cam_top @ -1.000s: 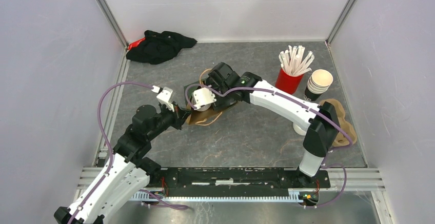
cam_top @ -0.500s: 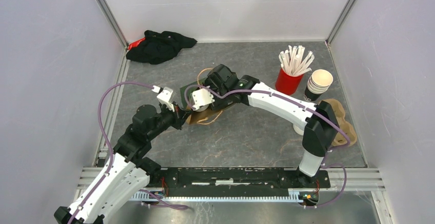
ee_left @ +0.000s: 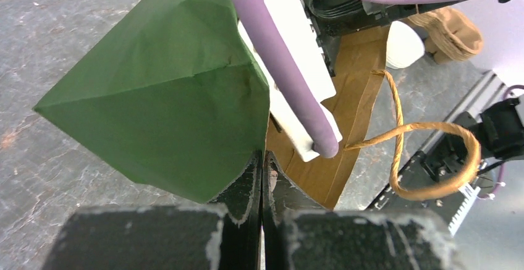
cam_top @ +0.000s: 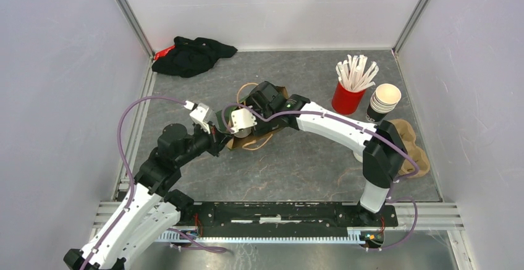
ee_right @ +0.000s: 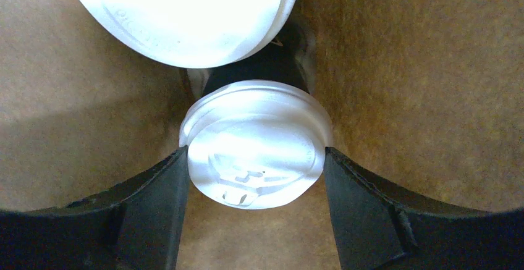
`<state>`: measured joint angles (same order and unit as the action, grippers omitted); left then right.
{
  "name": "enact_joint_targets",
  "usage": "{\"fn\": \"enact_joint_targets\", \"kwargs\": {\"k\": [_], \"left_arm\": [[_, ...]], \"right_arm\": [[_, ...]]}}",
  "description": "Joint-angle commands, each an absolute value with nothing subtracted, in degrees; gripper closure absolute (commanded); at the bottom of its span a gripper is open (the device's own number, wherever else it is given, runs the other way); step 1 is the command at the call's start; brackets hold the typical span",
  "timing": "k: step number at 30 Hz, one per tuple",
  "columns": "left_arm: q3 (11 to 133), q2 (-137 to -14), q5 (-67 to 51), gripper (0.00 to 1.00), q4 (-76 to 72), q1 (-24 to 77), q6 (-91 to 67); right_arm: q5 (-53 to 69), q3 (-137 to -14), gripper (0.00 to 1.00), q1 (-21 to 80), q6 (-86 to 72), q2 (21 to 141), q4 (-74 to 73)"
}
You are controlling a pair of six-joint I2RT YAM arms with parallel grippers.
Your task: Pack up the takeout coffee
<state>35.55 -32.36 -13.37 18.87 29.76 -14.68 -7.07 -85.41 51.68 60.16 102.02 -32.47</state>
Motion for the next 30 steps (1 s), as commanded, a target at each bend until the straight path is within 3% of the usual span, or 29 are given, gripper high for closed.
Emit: {"fn": "enact_joint_targets", "kwargs": {"k": [1, 14, 22, 30], "left_arm": [[39.45, -32.08, -20.71, 0.98, 20.05, 30.23, -18.8], [44.32, -34.54, -27.56, 0.98, 22.94, 30.5, -25.93], [45.17, -37.38, -29.51, 0.98, 24.29, 30.41, -30.51], [49.25, -43.67, -21.89, 0.98, 31.26, 28.88, -32.04]], "right_arm": [[-7.8, -86.71, 0.74, 52.54, 55.55, 97.14, -34.3], [-6.42, -88.29, 0.75, 56.71, 44.34, 92.51, -51.48], [-4.32, -84.69, 0.75, 57.74, 37.07, 92.39, -53.07], [-4.23, -85.85, 0.74, 57.25, 38.72, 99.41, -53.77]]}}
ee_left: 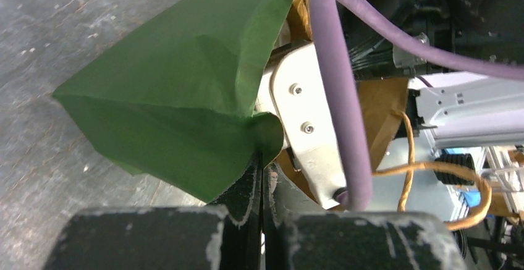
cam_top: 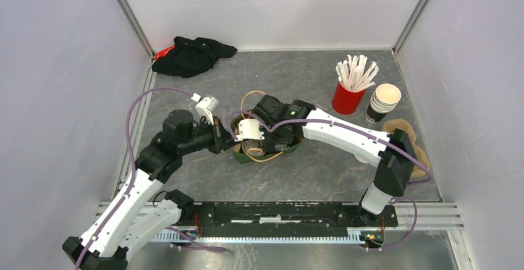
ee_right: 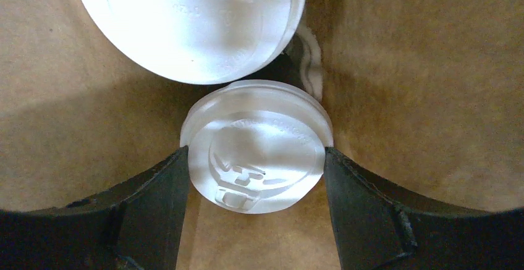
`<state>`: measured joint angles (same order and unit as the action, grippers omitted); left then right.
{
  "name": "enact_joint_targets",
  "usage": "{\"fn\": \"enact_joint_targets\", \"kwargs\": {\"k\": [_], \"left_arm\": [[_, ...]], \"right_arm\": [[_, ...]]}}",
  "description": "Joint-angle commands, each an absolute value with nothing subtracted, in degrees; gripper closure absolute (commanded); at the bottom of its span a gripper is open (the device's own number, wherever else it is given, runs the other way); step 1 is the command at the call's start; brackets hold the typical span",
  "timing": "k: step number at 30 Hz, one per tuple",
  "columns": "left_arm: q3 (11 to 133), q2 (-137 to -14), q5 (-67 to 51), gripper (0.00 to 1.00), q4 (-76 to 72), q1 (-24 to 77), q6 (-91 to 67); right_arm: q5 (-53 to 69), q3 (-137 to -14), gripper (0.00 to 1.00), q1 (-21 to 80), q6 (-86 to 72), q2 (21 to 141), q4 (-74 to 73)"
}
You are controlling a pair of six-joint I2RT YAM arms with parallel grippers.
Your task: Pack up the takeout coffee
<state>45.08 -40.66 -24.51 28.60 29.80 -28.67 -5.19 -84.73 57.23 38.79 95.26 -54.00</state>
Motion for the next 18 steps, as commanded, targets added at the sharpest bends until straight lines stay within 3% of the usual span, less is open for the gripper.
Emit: {"fn": "enact_joint_targets", "kwargs": {"k": [1, 10, 18], "left_arm": [[49.61, -44.35, -21.65, 0.98, 31.33, 28.69, -32.2], [52.94, -46.0, -15.66, 0.98, 33.69, 28.1, -31.81], [54.64, -48.5, -15.92, 0.98, 33.79, 28.12, -29.62]], "right_arm": [[-3.94, -86.65, 0.74, 56.93, 39.2, 100.84, -54.33], [-2.0, -87.37, 0.72, 52.28, 39.55, 107.39, -47.46], [-1.66, -91.35, 0.35, 52.5, 36.98, 105.03, -51.86]]}}
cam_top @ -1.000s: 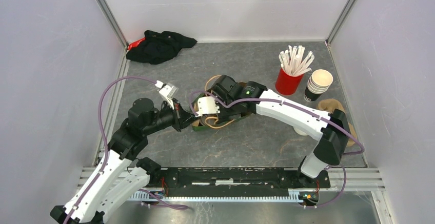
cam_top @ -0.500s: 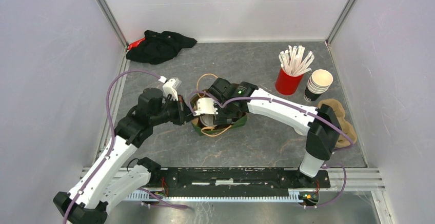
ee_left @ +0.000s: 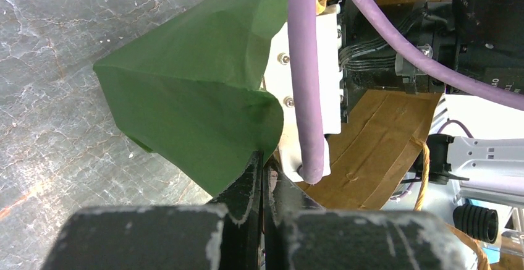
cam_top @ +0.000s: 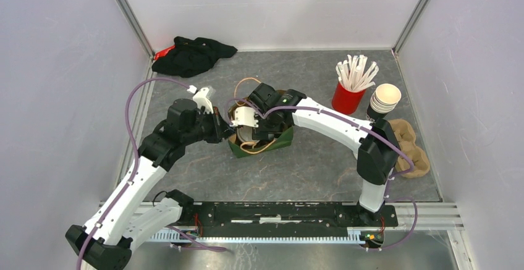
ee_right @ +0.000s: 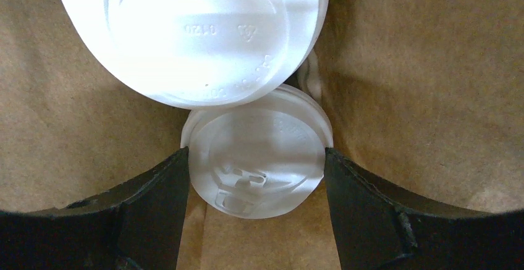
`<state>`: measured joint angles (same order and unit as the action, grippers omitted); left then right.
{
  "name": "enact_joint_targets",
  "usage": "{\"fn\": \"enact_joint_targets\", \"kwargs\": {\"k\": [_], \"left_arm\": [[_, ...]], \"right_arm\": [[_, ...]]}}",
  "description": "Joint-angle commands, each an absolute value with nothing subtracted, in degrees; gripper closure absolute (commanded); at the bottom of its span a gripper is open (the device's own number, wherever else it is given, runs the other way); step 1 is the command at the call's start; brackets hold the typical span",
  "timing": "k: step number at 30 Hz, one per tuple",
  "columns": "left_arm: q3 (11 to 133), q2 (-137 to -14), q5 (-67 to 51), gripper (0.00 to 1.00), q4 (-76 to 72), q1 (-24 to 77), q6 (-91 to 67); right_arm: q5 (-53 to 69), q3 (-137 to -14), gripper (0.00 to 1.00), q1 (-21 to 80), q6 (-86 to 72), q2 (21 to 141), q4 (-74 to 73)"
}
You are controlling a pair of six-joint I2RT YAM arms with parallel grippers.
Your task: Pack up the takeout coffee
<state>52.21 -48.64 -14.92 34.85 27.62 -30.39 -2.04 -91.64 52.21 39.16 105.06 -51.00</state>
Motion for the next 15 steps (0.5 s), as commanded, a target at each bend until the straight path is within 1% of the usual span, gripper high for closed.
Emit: {"fn": "enact_joint_targets", "kwargs": {"k": [1, 2, 3, 4, 12, 15], "left_arm": [[54.4, -48.44, -15.77, 0.98, 33.78, 28.03, -29.62], [54.18, -48.43, -15.85, 0.98, 33.64, 27.96, -29.62], [54.03, -48.43, -15.76, 0.98, 33.55, 28.01, -29.55], [53.85, -48.52, -15.8, 0.98, 33.3, 28.0, -29.53], [52.42, -49.04, -17.37, 0.98, 32.9, 27.95, -29.19], [52.12, -49.15, -18.31, 0.98, 32.99, 27.95, -28.86]], "right_arm": [[-2.08, -91.76, 0.31, 52.62, 36.71, 104.68, -52.76], [-2.34, -92.44, 0.23, 52.77, 36.31, 104.3, -53.89], [-2.59, -93.11, 0.04, 52.89, 35.86, 103.98, -54.85], [-2.79, -93.96, 0.02, 53.06, 35.5, 103.76, -55.57], [-3.53, -100.6, 0.02, 54.05, 31.49, 103.43, -61.47], [-2.58, -101.17, 0.02, 54.06, 29.52, 102.37, -62.24]]}}
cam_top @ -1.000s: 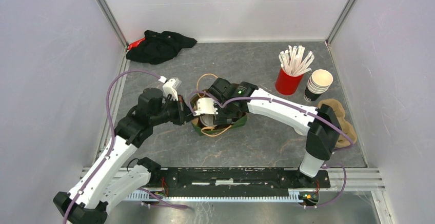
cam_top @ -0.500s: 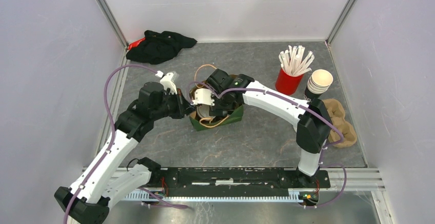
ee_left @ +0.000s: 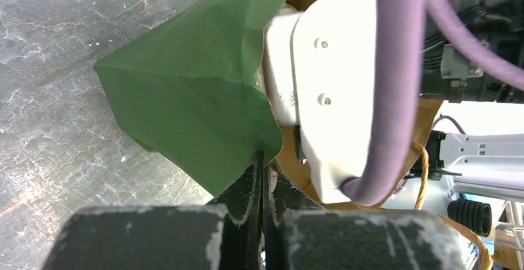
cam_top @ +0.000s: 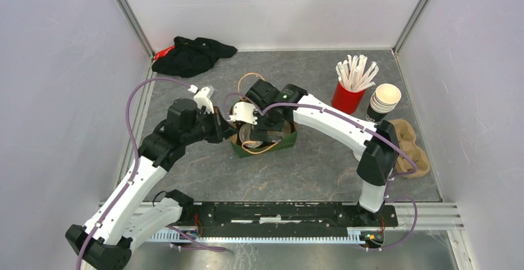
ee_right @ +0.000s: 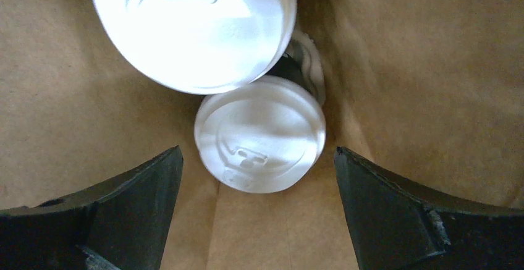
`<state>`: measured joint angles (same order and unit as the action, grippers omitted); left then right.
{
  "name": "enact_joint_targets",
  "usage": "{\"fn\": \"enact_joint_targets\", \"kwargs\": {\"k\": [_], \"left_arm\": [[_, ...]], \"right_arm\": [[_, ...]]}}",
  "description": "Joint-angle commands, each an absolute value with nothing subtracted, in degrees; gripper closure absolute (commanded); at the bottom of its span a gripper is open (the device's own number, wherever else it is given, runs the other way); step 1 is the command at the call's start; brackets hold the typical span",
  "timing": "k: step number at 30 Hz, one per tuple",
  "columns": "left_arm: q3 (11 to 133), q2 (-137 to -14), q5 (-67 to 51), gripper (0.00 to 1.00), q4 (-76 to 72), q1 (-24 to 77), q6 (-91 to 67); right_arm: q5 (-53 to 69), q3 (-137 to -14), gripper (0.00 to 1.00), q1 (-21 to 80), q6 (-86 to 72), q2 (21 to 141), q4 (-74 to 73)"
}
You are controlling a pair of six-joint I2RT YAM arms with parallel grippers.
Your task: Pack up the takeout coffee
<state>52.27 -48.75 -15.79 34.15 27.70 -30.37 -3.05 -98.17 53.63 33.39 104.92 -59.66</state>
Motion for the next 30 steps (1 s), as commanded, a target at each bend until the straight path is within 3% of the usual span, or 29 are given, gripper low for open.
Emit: {"fn": "enact_joint_targets", "kwargs": {"k": [1, 20, 26, 30], "left_arm": [[52.16, -49.2, -18.44, 0.98, 33.04, 27.95, -28.71], [59.5, -53.18, -17.17, 0.98, 39.49, 27.95, -28.21], [66.76, -57.45, -13.51, 0.98, 45.99, 27.86, -29.7], [71.09, -60.38, -12.25, 0.98, 49.23, 27.7, -32.21]], "right_arm": [[-2.35, -100.89, 0.02, 54.04, 28.65, 101.99, -62.25], [1.62, -103.78, 0.02, 54.23, 17.82, 96.03, -63.84], [2.43, -109.01, 0.02, 54.24, 11.99, 90.71, -57.43], [-3.46, -109.07, 0.02, 54.25, 5.56, 84.65, -48.59]]}}
